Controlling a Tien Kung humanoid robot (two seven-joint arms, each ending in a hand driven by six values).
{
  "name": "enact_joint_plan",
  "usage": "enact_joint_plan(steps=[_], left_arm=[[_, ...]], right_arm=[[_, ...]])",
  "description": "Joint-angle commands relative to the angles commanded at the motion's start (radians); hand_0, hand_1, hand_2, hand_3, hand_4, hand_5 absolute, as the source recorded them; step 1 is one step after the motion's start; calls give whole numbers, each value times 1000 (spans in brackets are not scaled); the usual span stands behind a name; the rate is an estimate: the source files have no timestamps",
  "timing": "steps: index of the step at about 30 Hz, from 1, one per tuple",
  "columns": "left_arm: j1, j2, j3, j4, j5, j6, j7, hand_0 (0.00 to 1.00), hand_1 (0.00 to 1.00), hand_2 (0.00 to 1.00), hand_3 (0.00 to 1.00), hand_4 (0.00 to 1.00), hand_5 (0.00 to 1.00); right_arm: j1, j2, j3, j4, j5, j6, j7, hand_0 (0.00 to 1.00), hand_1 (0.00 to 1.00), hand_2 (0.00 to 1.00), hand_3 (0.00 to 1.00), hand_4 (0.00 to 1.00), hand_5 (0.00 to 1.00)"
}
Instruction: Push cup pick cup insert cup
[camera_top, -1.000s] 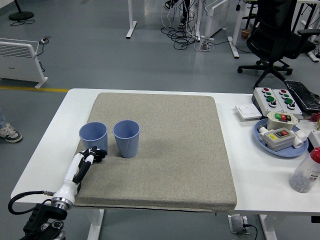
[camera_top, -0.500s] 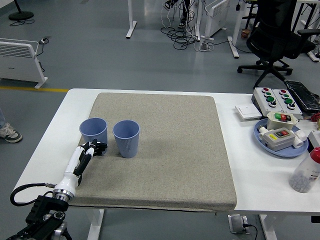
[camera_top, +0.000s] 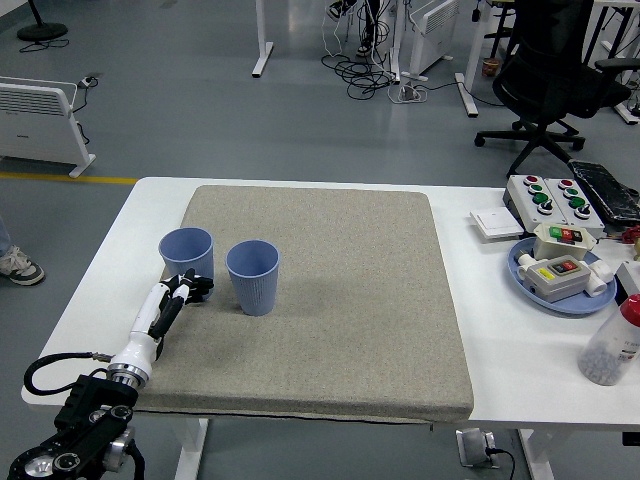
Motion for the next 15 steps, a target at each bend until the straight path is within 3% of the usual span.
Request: enact_joint_plan(steps=[15], left_arm=[[-79, 6, 83, 89, -61, -4, -13, 659, 693, 654, 577, 570, 998]], right_arm=[[-1, 3, 16, 1, -28, 2, -6, 732, 667, 699, 587, 160, 386]])
